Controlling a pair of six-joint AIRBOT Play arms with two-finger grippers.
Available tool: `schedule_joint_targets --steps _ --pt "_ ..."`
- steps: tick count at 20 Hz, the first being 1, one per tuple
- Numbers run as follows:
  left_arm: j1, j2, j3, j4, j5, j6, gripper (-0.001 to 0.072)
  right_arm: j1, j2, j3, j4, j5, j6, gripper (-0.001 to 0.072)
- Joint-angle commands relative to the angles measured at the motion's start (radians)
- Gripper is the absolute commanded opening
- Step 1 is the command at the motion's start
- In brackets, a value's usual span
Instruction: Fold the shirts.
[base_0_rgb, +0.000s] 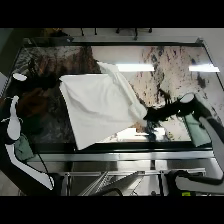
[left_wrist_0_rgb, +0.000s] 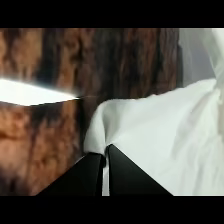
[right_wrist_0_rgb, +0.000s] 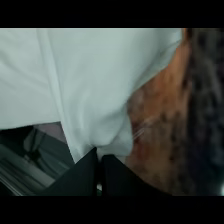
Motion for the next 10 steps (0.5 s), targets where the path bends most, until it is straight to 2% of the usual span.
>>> schedule_joint_targets --steps 1,3,4,5,6,9,10 --pt "-0.007 -0.133 0.224 -0.004 -0.053 -0.013 0.0016 0.158 0.26 -0.327 0.111 -0.277 0.182 0.0022" --pt "-0.019 -0.168 0.299 -0.003 -0.11 -0.013 0.0018 0.193 0.307 -0.373 0.144 -0.373 0.197 0.0022" --pt "-0.019 -0.178 0.332 -0.003 -0.151 -0.014 0.01 0.193 0.311 -0.372 0.154 -0.388 0.196 0.0022" --pt "-0.019 -0.181 0.357 -0.003 -0.195 -0.024 0.0486 0.192 0.312 -0.372 0.172 -0.409 0.193 0.0022" --pt "-0.015 -0.176 0.368 -0.003 -0.238 -0.074 0.0668 0.19 0.312 -0.371 0.188 -0.417 0.17 0.0022" --pt "0.038 -0.131 0.331 0.0 -0.41 -0.141 0.0652 0.184 0.312 -0.366 0.326 -0.449 0.072 0.0022" --pt "0.057 -0.103 0.282 0.0 -0.459 -0.148 0.056 0.169 0.312 -0.353 0.401 -0.446 0.01 0.0023"
